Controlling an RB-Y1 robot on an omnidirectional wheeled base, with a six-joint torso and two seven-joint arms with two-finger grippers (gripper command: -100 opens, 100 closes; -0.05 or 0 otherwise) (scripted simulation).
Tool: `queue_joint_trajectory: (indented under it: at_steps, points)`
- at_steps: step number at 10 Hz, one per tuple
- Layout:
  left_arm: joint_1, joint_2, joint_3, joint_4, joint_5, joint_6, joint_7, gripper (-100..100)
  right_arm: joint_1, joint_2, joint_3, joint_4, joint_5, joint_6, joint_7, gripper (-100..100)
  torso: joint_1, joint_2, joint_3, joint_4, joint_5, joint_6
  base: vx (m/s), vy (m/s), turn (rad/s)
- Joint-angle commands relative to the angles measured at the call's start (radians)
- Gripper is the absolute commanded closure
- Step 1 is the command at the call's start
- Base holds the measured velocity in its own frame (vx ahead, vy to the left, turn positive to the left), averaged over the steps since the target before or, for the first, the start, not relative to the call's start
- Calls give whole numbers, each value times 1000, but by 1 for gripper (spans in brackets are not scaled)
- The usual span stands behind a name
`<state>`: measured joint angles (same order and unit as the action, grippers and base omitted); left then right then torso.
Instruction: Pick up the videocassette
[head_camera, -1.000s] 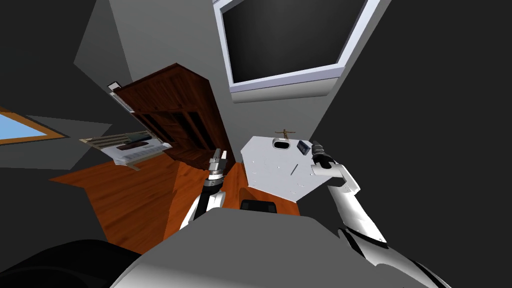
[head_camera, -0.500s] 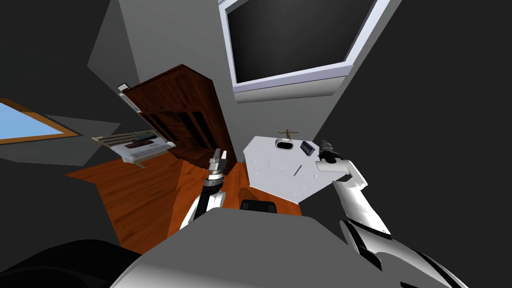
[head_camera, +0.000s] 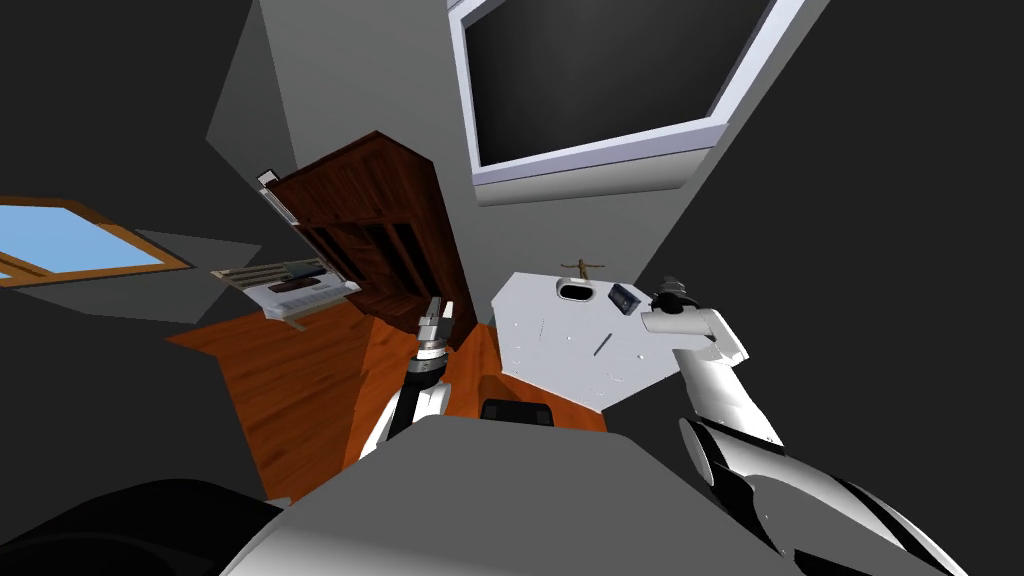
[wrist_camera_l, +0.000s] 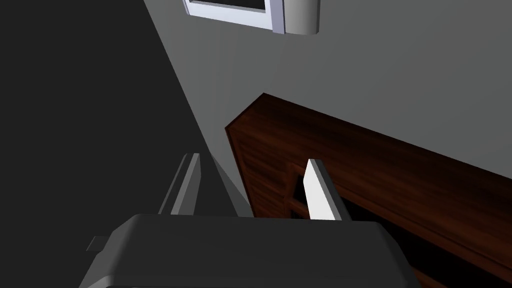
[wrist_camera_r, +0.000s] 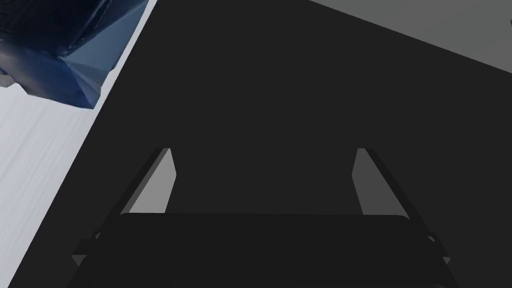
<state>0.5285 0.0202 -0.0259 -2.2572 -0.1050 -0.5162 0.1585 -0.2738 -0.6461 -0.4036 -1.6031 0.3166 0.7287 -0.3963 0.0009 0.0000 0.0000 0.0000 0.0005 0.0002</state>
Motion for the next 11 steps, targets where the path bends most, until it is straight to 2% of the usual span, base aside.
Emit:
queue_joint_trajectory:
  at_steps: [1, 2, 3, 6, 7, 9, 10, 11]
  points:
    - [0, 0, 0, 0, 0, 0, 0, 0, -26, -12, -15, 13, 7, 50, -21, -100, 0, 0, 0, 0, 0, 0, 10, 32, 84]
    - [0, 0, 0, 0, 0, 0, 0, 0, -26, -12, -15, 13, 7, 78, -21, -100, 1, 0, 0, 0, 0, 1, 9, 21, -12]
    - [0, 0, 0, 0, 0, 0, 0, 0, -79, -51, -48, 66, 19, 107, -64, -100, 0, 0, 0, 0, 0, 1, 9, 45, 139]
    - [0, 0, 0, 0, 0, 0, 0, 0, -89, -51, -48, 78, 19, 159, -64, -100, 0, 0, 0, 0, 0, 1, 12, 18, 18]
    - [0, 0, 0, 0, 0, 0, 0, 0, -137, -89, -81, 129, 31, 193, -107, -100, -1, 0, 0, 0, -1, 1, 20, 19, 165]
    - [0, 0, 0, 0, 0, 0, 0, 0, -152, -89, -81, 144, 31, 238, -107, -100, 0, -1, -1, 0, 0, 1, 18, 20, 40]
    - [0, 0, 0, 0, 0, 0, 0, 0, -198, -126, -114, 189, 41, 272, -150, -100, 0, 0, 0, 0, 0, 1, 18, 33, 159]
    - [0, 0, 0, 0, 0, 0, 0, 0, -215, -126, -114, 209, 41, 301, -150, -100, 1, 0, 0, 0, 0, 0, 22, 22, 86]
